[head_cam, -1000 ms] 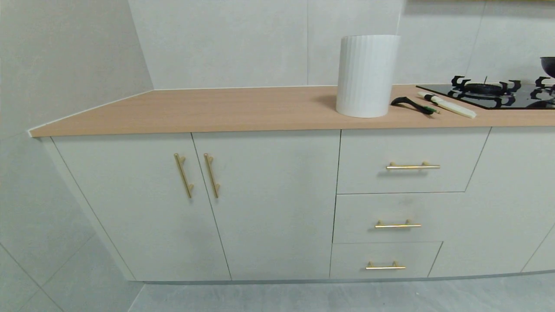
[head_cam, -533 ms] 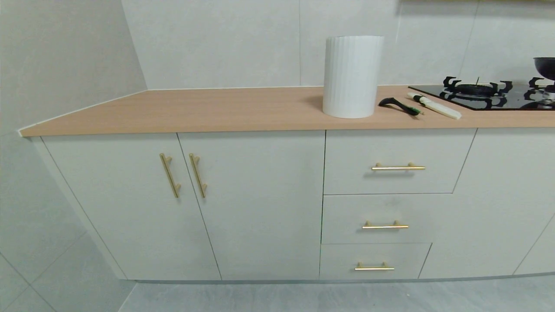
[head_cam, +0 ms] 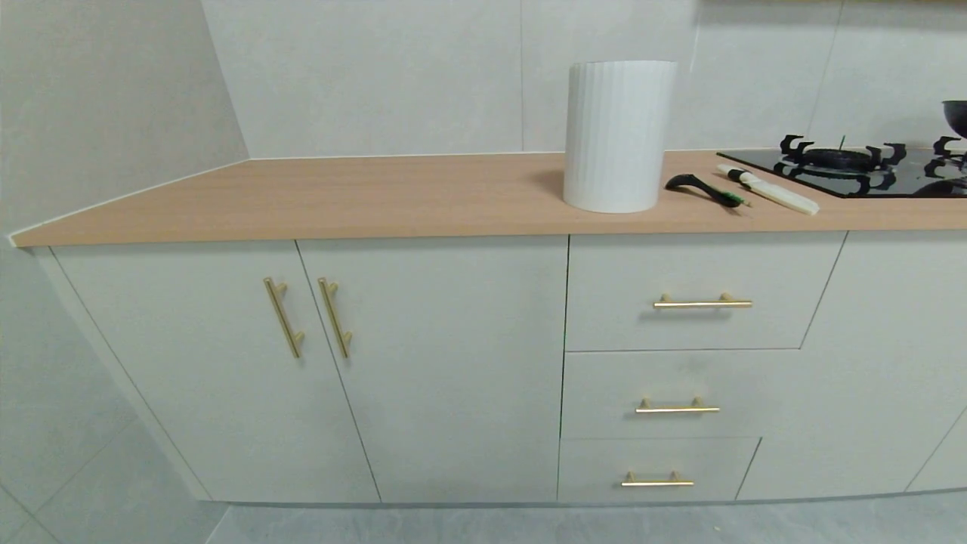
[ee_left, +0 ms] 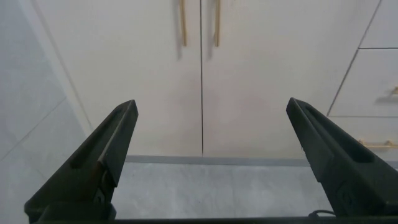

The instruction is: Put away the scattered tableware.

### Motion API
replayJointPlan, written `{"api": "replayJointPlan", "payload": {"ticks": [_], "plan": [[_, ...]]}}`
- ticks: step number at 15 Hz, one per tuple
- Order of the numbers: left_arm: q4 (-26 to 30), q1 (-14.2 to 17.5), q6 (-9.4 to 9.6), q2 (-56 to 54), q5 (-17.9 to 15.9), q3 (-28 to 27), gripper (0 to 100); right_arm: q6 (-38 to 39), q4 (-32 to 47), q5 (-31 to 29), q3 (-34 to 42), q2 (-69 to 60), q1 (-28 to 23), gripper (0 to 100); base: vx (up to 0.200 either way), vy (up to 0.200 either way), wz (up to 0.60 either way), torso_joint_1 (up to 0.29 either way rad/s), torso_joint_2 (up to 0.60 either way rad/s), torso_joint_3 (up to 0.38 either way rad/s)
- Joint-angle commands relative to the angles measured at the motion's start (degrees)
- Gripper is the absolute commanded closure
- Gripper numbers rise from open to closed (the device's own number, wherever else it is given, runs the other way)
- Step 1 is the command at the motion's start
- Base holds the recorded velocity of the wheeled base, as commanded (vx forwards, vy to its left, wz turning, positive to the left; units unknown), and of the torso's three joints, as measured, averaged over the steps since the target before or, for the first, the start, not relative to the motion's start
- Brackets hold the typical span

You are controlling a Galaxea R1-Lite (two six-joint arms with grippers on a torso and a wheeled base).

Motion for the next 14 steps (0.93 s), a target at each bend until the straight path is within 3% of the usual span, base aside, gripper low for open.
{"api": "replayJointPlan", "payload": {"ticks": [1, 14], "plan": [[-0.1, 0.0, -0.01, 0.0, 0.0, 0.0, 0, 0.0, 0.0, 0.0, 0.0, 0.1, 0.0, 0, 0.000, 0.000, 0.00, 0.000, 0.00, 0.000], [-0.1, 0.0, -0.27, 0.0, 0.1, 0.0, 0, -0.9, 0.0, 0.2, 0.0, 0.1, 0.0, 0, 0.000, 0.000, 0.00, 0.000, 0.00, 0.000]]}}
